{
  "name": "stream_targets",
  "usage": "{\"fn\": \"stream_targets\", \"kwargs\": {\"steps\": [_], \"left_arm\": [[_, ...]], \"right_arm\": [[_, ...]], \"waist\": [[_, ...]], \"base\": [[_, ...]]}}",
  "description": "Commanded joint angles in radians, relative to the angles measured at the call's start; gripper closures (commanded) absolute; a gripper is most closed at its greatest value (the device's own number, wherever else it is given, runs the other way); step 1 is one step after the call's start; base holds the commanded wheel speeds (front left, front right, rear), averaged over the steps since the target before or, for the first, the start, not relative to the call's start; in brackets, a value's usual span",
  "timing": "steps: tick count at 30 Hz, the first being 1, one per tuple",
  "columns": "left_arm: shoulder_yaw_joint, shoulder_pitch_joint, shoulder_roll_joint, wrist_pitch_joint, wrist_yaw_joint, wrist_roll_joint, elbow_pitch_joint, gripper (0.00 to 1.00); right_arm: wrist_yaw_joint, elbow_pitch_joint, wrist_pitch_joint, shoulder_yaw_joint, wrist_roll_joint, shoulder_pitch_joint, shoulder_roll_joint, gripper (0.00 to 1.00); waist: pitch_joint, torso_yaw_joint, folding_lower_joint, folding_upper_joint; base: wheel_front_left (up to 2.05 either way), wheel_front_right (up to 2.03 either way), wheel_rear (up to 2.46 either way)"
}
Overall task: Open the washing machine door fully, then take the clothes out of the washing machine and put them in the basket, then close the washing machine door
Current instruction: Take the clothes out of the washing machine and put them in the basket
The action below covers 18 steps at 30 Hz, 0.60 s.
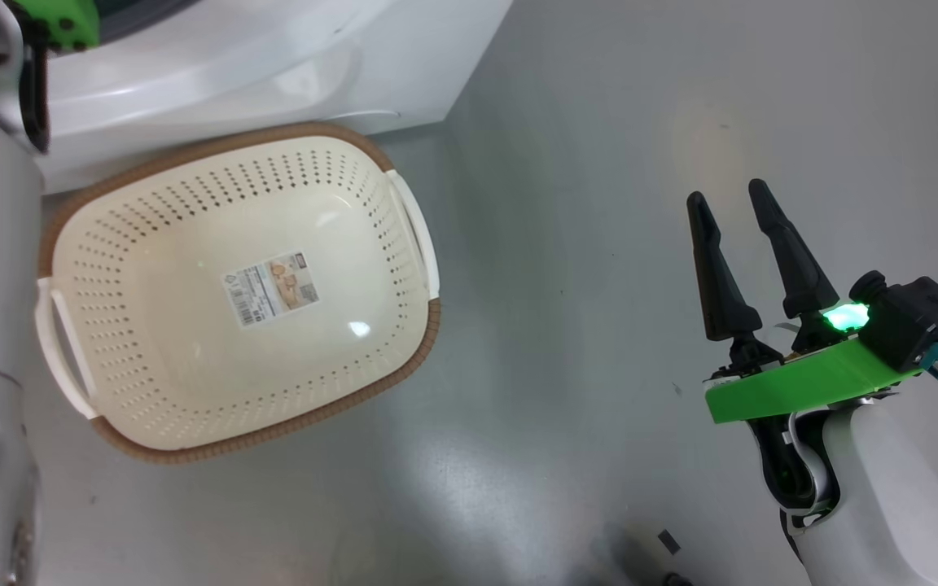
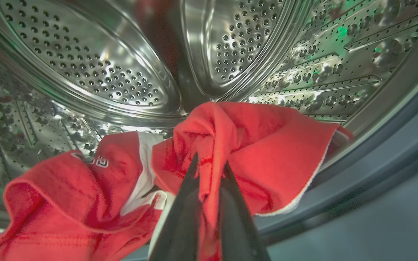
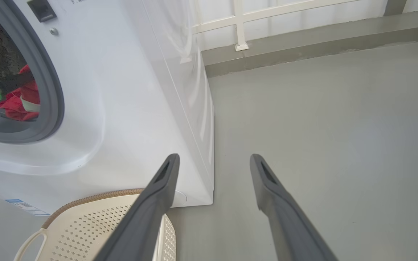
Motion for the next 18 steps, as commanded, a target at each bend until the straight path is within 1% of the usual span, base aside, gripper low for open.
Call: {"fn": "stream_targets", "kwargs": {"steps": [1,2,3,5,6,8,13,18], "left_arm": [[0.017,0.029,0.031,-0.011,0.001,-0.013,-0.052,1.00],[0.023,0.048,0.033,-0.011,0.001,-0.017,-0.087,1.00],[0.023,0.048,0.033,-0.011,0.001,-0.017,-0.087,1.00],[0.042,0.095,0.034,-0.012,0.003,-0.031,-0.162,1.00],[0.062,0.147,0.028,-0.012,0.004,-0.043,-0.229,1.00],[0.076,0.198,0.020,-0.012,0.002,-0.046,-0.288,1.00],[0.128,0.318,-0.012,-0.012,-0.003,-0.056,-0.432,1.00],[0.180,0.445,-0.050,-0.012,-0.014,-0.043,-0.595,1.00]], "right_arm": [[0.000,-0.020,-0.006,0.013,-0.013,0.004,0.001,0.00],[0.000,-0.021,-0.006,0.012,-0.015,0.004,0.001,0.00],[0.000,-0.021,-0.006,0.012,-0.015,0.004,0.001,0.00],[0.000,-0.020,-0.006,0.008,-0.019,0.005,-0.001,0.00],[0.000,-0.020,-0.006,0.005,-0.021,0.008,-0.003,0.00],[0.000,-0.019,-0.006,0.002,-0.023,0.014,-0.007,0.00],[0.000,-0.016,-0.006,-0.008,-0.026,0.036,-0.017,0.00],[0.000,-0.014,-0.006,-0.021,-0.029,0.054,-0.024,0.00]], "waist": [[-0.016,0.016,0.0000,-0.0001],[-0.021,0.020,0.0000,-0.0001],[-0.021,0.020,0.0000,-0.0001],[-0.030,0.028,0.0000,-0.0001],[-0.041,0.037,0.0000,-0.0001],[-0.054,0.045,0.0000,-0.0001],[-0.088,0.069,0.0000,-0.0001],[-0.116,0.090,0.0000,-0.0001]], "base": [[0.00,0.00,0.00],[0.00,0.00,0.00],[0.00,0.00,0.00],[0.00,0.00,0.00],[0.00,0.00,0.00],[0.00,0.00,0.00],[0.00,0.00,0.00],[0.00,0.00,0.00]]}}
